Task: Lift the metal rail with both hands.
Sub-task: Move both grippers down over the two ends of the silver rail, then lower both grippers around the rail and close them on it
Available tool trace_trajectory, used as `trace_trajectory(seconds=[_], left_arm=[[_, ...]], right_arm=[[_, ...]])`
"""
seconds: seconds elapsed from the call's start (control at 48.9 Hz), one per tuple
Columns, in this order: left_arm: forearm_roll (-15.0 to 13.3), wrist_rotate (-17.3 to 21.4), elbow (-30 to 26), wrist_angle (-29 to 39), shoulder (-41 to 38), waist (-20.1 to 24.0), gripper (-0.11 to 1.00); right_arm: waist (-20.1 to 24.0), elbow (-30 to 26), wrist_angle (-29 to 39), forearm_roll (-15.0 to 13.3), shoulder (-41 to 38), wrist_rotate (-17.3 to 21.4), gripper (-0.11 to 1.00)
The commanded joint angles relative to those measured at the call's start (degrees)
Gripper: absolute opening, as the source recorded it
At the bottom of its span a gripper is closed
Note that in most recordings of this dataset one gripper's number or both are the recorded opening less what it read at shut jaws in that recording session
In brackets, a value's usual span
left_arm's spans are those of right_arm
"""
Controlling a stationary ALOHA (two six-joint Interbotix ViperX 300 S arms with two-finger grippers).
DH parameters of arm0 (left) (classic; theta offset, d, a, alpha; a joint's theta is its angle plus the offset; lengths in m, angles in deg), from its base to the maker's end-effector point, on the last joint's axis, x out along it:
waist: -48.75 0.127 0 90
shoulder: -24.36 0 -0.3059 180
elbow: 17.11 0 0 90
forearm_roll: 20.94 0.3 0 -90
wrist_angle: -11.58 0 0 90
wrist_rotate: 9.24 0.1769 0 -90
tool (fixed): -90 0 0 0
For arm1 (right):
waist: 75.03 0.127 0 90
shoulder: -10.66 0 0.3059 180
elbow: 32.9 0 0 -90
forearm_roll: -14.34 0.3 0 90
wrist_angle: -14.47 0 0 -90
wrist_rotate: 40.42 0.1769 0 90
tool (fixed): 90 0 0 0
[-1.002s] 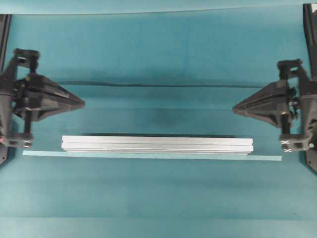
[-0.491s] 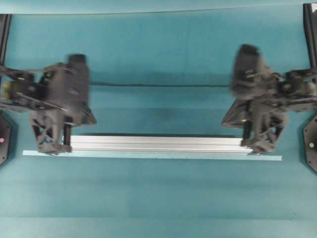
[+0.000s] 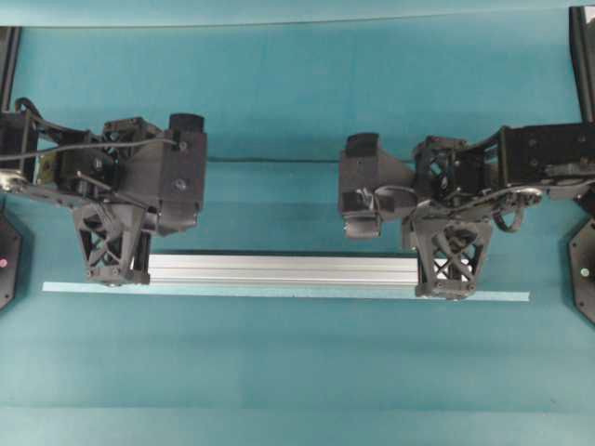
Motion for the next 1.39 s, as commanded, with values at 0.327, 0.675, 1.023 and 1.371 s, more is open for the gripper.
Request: trace_trajectory(seconds=[0.327,0.675,1.023,1.371], left_arm=[[0.26,-4.75,1.14,-3.08,0.18,-0.97,0.44],[0.26,-5.54,1.93,-4.31,-1.41,-3.08,0.95],[0.26,-5.62,5.45,-8.88,-5.98,-2.64,0.97],[0.26,-5.54,9.58,-16.17,-11.25,-2.55,0.97]], right_arm=[[0.18,2.2,-3.96,-0.26,0.26,-0.53,0.26],[0.62,4.83,-7.03,-0.79,0.09,0.53,0.96],[0.7,6.42,-7.65,-1.85,-2.2,0.7,0.96],[1.93,10.99,-16.88,-2.2,-5.27,3.69,0.96]])
